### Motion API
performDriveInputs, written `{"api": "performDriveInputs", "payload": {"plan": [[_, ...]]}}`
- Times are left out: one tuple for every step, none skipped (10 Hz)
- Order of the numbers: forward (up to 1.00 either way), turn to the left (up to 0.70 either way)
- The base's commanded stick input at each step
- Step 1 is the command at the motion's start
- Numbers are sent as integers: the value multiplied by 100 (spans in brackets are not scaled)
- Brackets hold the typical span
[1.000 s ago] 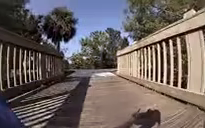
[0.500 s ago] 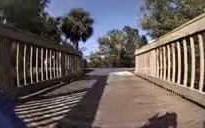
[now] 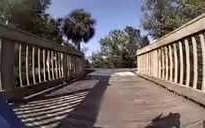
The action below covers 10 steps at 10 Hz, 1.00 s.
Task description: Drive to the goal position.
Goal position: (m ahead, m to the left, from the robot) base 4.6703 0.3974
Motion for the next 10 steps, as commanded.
{"api": "performDriveInputs", "payload": {"plan": [[50, 0], [50, 0], [50, 0], [50, 0], [50, 0], [50, 0], [50, 0], [50, 0], [50, 0], [50, 0]]}}
